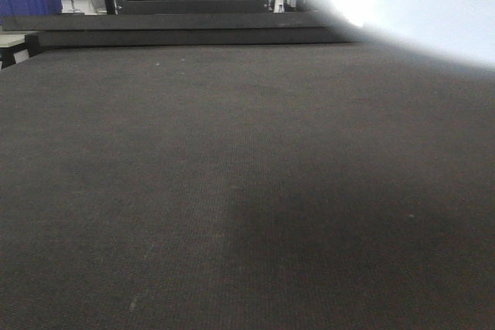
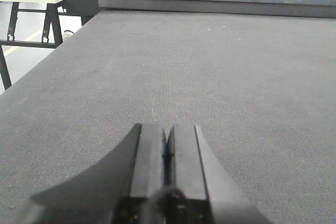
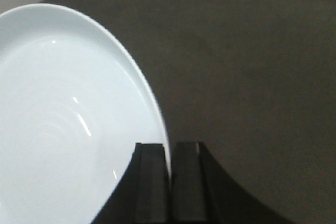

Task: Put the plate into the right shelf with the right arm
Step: 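Raise the held plate upright with the right gripper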

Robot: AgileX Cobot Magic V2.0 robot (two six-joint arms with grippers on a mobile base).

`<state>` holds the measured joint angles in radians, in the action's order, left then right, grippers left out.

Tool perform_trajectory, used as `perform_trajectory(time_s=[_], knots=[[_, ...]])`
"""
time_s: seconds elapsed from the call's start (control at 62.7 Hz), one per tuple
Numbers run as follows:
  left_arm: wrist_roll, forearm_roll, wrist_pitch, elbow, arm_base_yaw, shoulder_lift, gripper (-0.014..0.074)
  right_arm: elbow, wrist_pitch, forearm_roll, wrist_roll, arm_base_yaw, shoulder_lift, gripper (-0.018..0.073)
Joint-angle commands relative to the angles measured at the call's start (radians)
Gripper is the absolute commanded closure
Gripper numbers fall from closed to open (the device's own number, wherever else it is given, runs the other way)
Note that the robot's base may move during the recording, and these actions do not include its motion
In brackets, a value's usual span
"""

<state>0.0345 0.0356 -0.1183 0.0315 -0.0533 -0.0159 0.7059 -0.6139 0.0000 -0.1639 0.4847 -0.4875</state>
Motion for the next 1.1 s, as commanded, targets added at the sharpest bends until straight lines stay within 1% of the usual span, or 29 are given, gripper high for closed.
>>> perform_trajectory(time_s=[0.0, 0.191, 0.335, 0.478, 0.558, 0.638, 1.084], knots=[[-0.003, 0.006, 0.086, 0.01, 0.001, -0.006, 0.0643, -0.007, 0.075, -0.05, 0.009, -0.005, 0.136, 0.0495], [-0.003, 0.006, 0.086, 0.01, 0.001, -0.006, 0.0643, -0.094, 0.086, -0.066, 0.008, -0.005, 0.392, 0.0495], [-0.003, 0.006, 0.086, 0.01, 0.001, -0.006, 0.0643, -0.156, 0.162, -0.064, 0.003, -0.005, 0.492, 0.0495], [-0.003, 0.006, 0.086, 0.01, 0.001, -0.006, 0.0643, -0.222, 0.278, -0.061, 0.003, -0.005, 0.51, 0.0495], [-0.003, 0.006, 0.086, 0.01, 0.001, -0.006, 0.0643, -0.263, 0.362, -0.04, 0.003, -0.005, 0.51, 0.0495], [-0.003, 0.006, 0.086, 0.01, 0.001, -0.006, 0.0643, -0.284, 0.414, -0.036, 0.003, -0.005, 0.51, 0.0495], [-0.003, 0.006, 0.086, 0.01, 0.001, -0.006, 0.0643, -0.29, 0.424, -0.036, 0.003, -0.005, 0.51, 0.0495]])
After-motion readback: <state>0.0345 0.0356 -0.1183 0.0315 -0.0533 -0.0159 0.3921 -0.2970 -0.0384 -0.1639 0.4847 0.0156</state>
